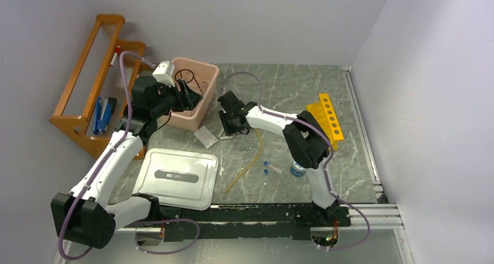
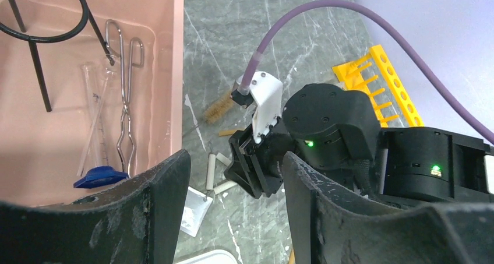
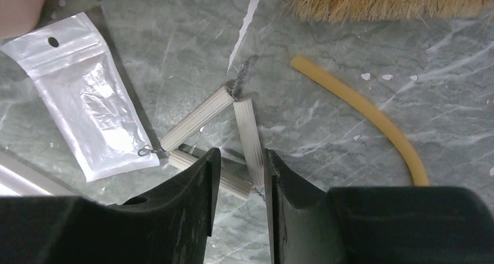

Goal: Organize the chemistry lab equipment

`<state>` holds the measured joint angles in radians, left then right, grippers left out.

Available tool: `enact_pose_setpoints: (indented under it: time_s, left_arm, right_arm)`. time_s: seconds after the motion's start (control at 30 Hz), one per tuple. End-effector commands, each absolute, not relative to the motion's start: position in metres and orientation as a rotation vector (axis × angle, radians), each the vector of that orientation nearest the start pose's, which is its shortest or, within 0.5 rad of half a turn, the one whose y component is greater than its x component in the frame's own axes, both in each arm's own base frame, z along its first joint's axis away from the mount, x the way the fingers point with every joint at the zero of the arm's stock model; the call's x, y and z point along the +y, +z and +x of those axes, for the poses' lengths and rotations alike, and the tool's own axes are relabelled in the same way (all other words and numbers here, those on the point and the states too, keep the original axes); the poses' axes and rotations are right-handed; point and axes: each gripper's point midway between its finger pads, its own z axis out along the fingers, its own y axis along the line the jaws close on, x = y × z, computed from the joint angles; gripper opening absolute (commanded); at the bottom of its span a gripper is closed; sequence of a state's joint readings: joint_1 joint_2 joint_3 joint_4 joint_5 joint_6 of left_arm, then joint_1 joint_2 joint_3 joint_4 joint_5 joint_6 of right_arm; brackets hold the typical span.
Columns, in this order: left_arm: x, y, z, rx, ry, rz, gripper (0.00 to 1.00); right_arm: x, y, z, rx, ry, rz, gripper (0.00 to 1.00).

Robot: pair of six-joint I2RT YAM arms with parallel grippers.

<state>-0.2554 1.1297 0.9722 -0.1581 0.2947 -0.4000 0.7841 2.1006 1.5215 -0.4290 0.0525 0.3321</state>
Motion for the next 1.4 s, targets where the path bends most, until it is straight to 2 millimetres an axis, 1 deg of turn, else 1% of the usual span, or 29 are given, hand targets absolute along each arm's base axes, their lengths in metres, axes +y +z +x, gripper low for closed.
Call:
enact_pose_setpoints:
  time_s: [0.0,0.13,0.27,0.3,0.4,0.43,0.47,0.57,0.63,0.7,0.77,0.8,0.83,0.87,0.9,1.03,1.1,1.17,1.3,1.37]
  left_arm:
    - [-0.153,0.27,0.343,1.901,-0.68,0.057,0.63]
    - [-0.15,0.27,0.342,1.9,-0.673,0.037,0.63]
    - [-0.15,0.27,0.341,1.898,-0.671,0.037,0.64]
    - [-0.15,0.271,0.341,1.897,-0.673,0.035,0.64]
    - [-0.151,0.272,0.34,1.898,-0.676,0.022,0.64]
    - [-0.151,0.272,0.34,1.9,-0.676,0.018,0.64]
    - [-0.151,0.272,0.34,1.903,-0.677,0.016,0.64]
    - [-0.152,0.272,0.341,1.913,-0.68,0.015,0.64]
    - [-0.155,0.271,0.34,1.922,-0.696,0.017,0.64]
    - [-0.16,0.269,0.34,1.927,-0.729,0.018,0.68]
    - [-0.165,0.268,0.339,1.929,-0.767,0.025,0.79]
    - [-0.167,0.268,0.339,1.93,-0.783,0.022,0.82]
    - [-0.169,0.268,0.339,1.931,-0.797,0.024,0.84]
    - [-0.171,0.268,0.339,1.931,-0.81,0.031,0.84]
    - [-0.174,0.268,0.339,1.931,-0.824,0.039,0.85]
    - [-0.179,0.263,0.339,1.962,-0.853,0.05,0.84]
    - [-0.181,0.259,0.338,1.969,-0.869,0.049,0.84]
    - [-0.184,0.258,0.336,1.965,-0.889,0.067,0.83]
    - [-0.186,0.26,0.334,1.955,-0.905,0.08,0.81]
    - [-0.187,0.266,0.333,1.944,-0.928,0.062,0.83]
  right_arm:
    - [0.345,0.02,0.347,2.557,0.238,-0.58,0.36]
    - [0.339,0.01,0.349,2.569,0.179,-0.584,0.35]
    - [0.335,-0.003,0.349,2.586,0.134,-0.631,0.27]
    - [0.334,-0.007,0.348,2.599,0.125,-0.65,0.23]
    - [0.335,-0.014,0.343,2.622,0.129,-0.7,0.06]
    - [0.334,-0.014,0.343,2.619,0.13,-0.701,0.01]
    - [0.334,-0.011,0.343,2.611,0.136,-0.697,0.0]
    - [0.337,0.011,0.347,2.548,0.184,-0.67,0.0]
    - [0.34,0.036,0.351,2.478,0.23,-0.638,0.0]
    - [0.344,0.065,0.354,2.395,0.297,-0.609,0.0]
    - [0.347,0.096,0.356,2.306,0.359,-0.579,0.0]
    - [0.347,0.109,0.356,2.267,0.385,-0.566,0.0]
    - [0.349,0.131,0.358,2.205,0.424,-0.542,0.0]
    - [0.349,0.136,0.357,2.186,0.441,-0.536,0.0]
    - [0.351,0.155,0.358,2.132,0.482,-0.524,0.0]
    - [0.364,0.2,0.349,1.994,0.644,-0.541,0.0]
    - [0.371,0.218,0.344,1.944,0.716,-0.557,0.0]
    - [0.378,0.232,0.342,1.92,0.766,-0.564,0.0]
    - [0.387,0.254,0.338,1.875,0.862,-0.578,0.0]
    - [0.389,0.26,0.338,1.862,0.888,-0.585,0.0]
